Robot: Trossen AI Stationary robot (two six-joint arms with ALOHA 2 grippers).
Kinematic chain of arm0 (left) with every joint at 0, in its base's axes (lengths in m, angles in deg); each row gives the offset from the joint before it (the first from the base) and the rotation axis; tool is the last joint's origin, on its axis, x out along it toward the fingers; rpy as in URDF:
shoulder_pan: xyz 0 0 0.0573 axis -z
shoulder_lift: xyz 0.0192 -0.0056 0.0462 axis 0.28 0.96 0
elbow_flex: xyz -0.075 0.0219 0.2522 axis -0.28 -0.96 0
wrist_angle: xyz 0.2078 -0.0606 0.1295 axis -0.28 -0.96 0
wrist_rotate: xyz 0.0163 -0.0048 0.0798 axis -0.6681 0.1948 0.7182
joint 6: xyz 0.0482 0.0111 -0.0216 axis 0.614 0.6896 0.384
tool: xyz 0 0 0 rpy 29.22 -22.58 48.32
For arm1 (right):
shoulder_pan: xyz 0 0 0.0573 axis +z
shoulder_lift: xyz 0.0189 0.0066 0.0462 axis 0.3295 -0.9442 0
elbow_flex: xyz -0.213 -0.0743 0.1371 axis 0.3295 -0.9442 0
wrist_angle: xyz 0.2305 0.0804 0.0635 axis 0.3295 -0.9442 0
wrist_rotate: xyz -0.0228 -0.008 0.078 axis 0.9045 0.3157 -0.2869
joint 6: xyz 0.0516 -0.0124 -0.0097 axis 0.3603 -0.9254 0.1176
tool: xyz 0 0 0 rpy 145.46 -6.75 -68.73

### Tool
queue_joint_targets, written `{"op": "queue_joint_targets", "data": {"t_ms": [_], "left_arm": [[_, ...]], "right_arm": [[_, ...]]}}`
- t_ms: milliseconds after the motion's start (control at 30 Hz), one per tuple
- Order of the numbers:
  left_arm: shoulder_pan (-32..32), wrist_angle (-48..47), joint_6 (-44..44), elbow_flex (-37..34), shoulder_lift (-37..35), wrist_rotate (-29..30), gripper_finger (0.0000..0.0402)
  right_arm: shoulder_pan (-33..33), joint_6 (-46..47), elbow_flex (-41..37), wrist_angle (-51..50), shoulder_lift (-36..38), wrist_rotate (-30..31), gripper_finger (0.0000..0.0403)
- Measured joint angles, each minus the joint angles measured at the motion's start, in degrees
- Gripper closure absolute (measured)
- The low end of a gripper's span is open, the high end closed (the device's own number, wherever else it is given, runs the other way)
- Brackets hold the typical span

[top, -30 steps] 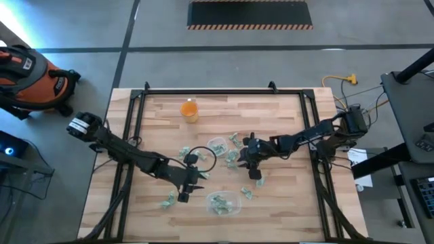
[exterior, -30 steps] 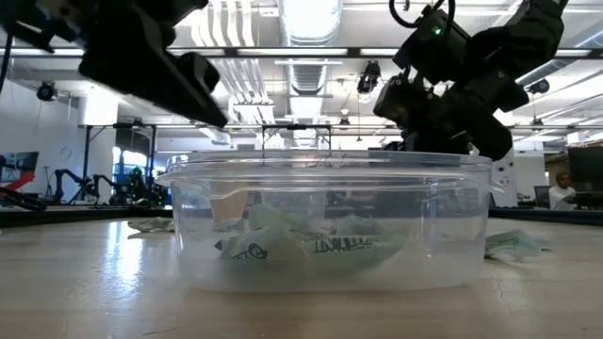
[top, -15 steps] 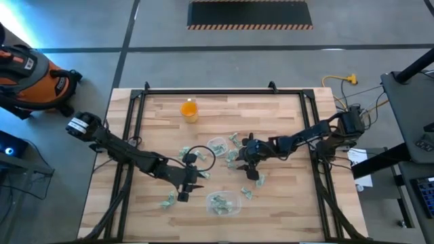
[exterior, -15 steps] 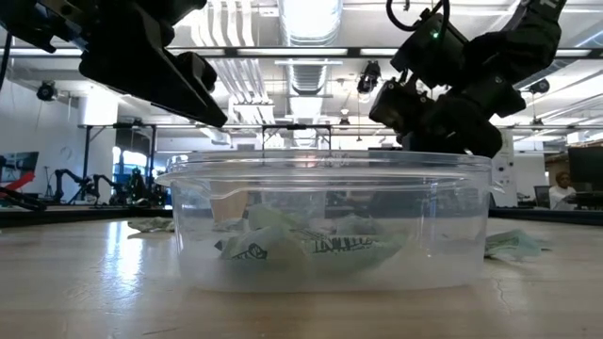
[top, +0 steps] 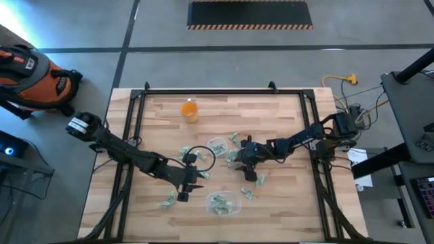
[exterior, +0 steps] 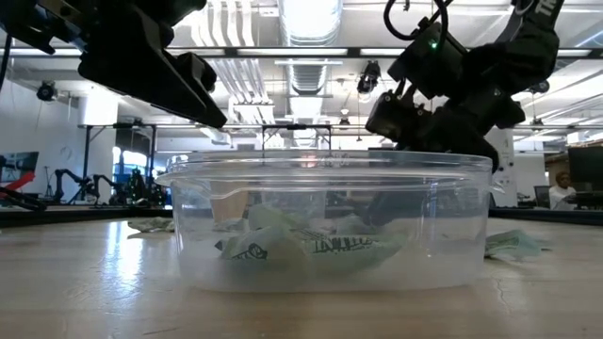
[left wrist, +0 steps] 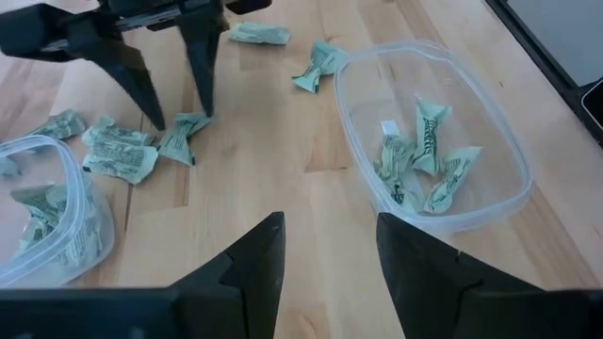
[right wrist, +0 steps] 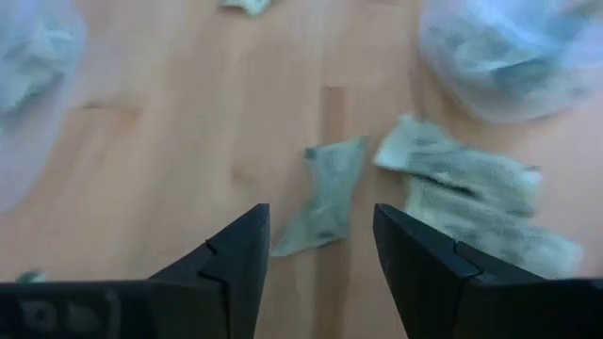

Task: Pick and place Stevia / Truvia into bins
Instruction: Put the white stevia packet into the top transparent bin

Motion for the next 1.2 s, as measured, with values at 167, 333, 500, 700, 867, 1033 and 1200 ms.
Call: {"op": "queue_joint_targets", "data": {"t_ms": [167,333,500,700,867,1033,1200], "left_arm": [[0.0,-0.08,0.0,-0.16,0.02,0.0,0.0249],[0.0,-0.06,0.0,-0.35,0.02,0.0,0.0249],[0.0,-0.06,0.0,-0.47,0.02,0.0,0.0249],[-0.02,-0.04,-0.02,-0.49,0.02,0.0,0.0249],[0.0,-0.04,-0.01,-0.5,0.02,-0.02,0.0249],[-0.02,-0.03,0.0,-0.75,0.02,-0.02,0.0249],[-0.01,-0.12,0.0,-0.82,0.02,-0.03,0.0249]], "right_arm": [[0.19,-1.58,0.0,-0.23,0.02,2.71,0.0252],[0.21,-1.88,0.0,-0.46,0.02,2.64,0.0297],[0.23,-1.86,0.0,-1.08,0.02,2.54,0.0337],[0.5,-2.01,0.0,-1.86,0.02,2.97,0.0376],[0.99,-3.5,0.0,-1.8,0.44,5.82,0.0393],[0.98,-4.56,0.11,-1.55,2.45,6.01,0.0394],[0.89,-6.88,0.43,-1.11,6.26,9.0,0.0394]]}}
